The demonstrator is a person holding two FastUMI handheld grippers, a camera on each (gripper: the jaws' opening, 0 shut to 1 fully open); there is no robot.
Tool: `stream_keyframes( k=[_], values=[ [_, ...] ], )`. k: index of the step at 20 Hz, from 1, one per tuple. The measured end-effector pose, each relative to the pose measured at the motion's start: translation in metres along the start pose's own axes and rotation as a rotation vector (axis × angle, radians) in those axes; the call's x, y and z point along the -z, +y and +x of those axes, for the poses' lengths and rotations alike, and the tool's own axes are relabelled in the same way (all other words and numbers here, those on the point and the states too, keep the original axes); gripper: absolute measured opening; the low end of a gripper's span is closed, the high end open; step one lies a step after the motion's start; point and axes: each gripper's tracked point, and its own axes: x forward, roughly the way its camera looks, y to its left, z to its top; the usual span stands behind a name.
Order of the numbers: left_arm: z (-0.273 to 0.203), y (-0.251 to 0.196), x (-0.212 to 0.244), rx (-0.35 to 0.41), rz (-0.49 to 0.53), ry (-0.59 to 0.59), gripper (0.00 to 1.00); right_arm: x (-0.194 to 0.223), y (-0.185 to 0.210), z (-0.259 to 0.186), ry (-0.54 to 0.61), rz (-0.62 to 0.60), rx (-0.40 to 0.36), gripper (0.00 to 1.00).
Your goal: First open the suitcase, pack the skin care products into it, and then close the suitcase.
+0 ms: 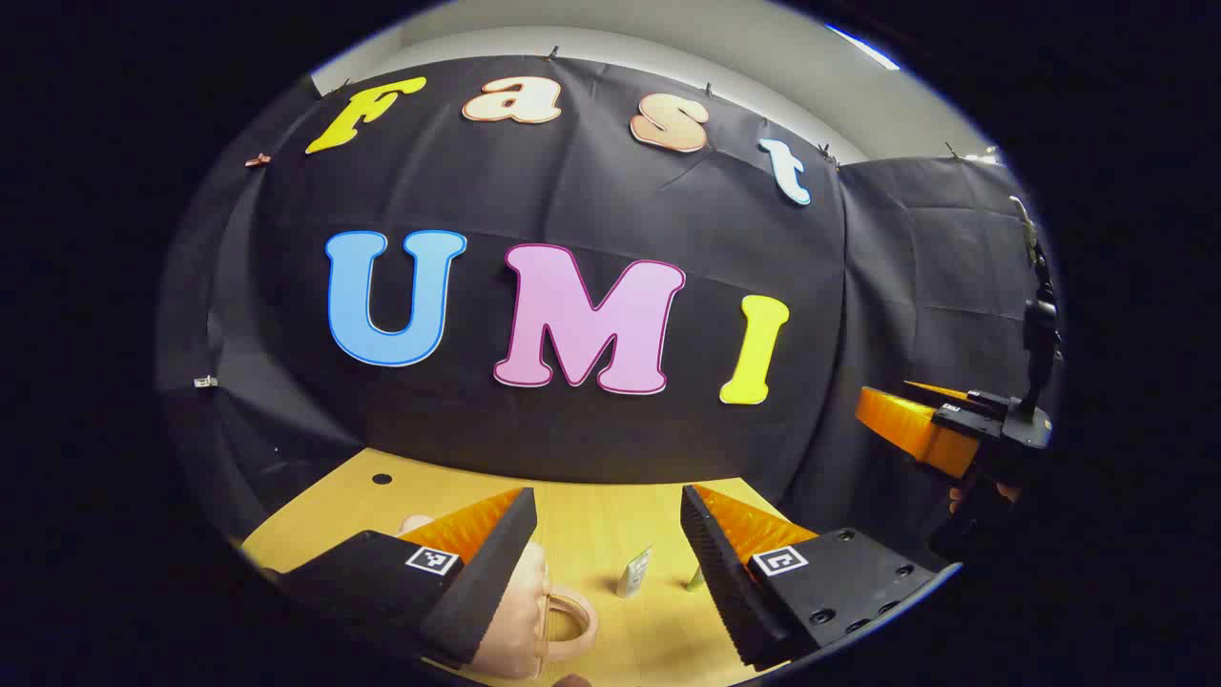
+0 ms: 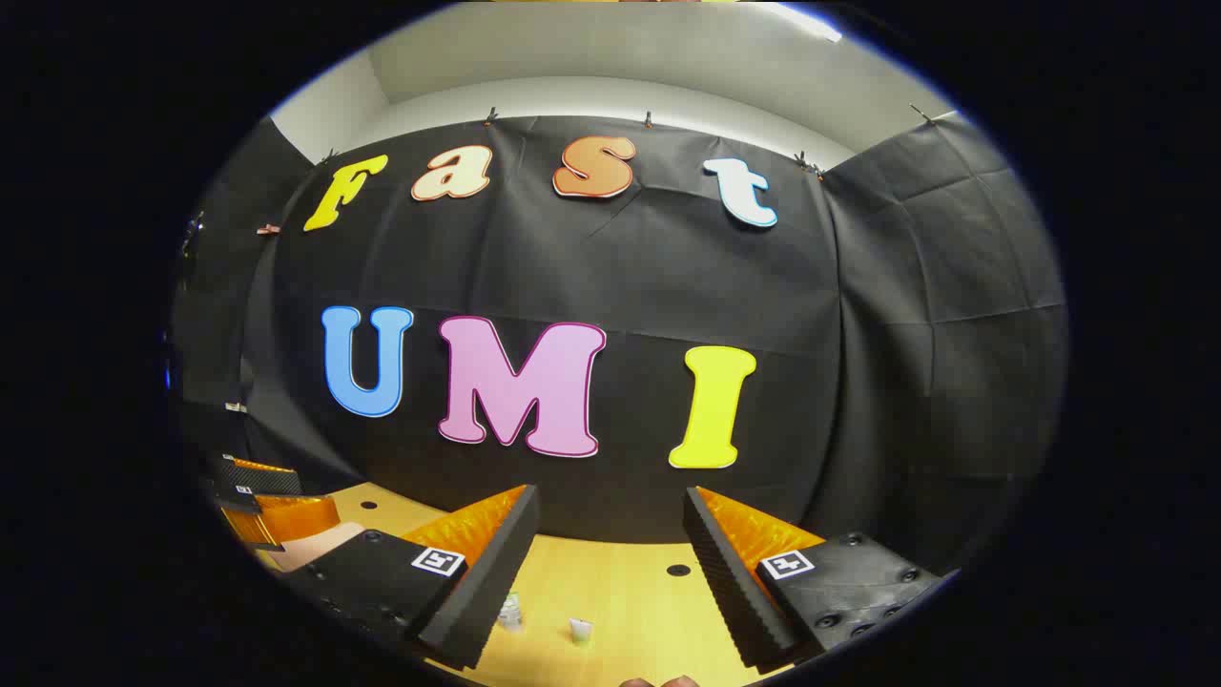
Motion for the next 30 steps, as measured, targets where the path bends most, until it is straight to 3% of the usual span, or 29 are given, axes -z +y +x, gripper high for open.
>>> stream_keyframes(
  k=[6,14,19,22,25,30],
  values=[
    [0.002,0.002,0.004,-0.027,0.026,0.001,0.96,0.020,-0.003,-0.001,0.024,-0.025,-0.022,0.96],
    [0.001,-0.010,0.013,-0.014,0.013,0.024,0.95,0.014,-0.005,-0.007,-0.015,-0.075,-0.046,0.94],
    [0.013,-0.023,0.029,0.057,0.073,0.067,0.96,0.016,-0.010,-0.010,-0.004,-0.045,-0.042,0.96],
    [0.028,-0.025,0.060,0.111,0.042,0.177,0.96,0.017,-0.017,-0.017,-0.007,-0.068,-0.034,0.96],
    [0.042,-0.025,0.106,0.138,0.001,0.373,0.96,0.023,-0.028,-0.027,0.011,-0.077,-0.024,0.96],
    [0.064,-0.002,0.180,0.077,0.070,0.676,0.96,0.034,-0.055,-0.043,0.047,-0.071,0.018,0.96]
  ],
)
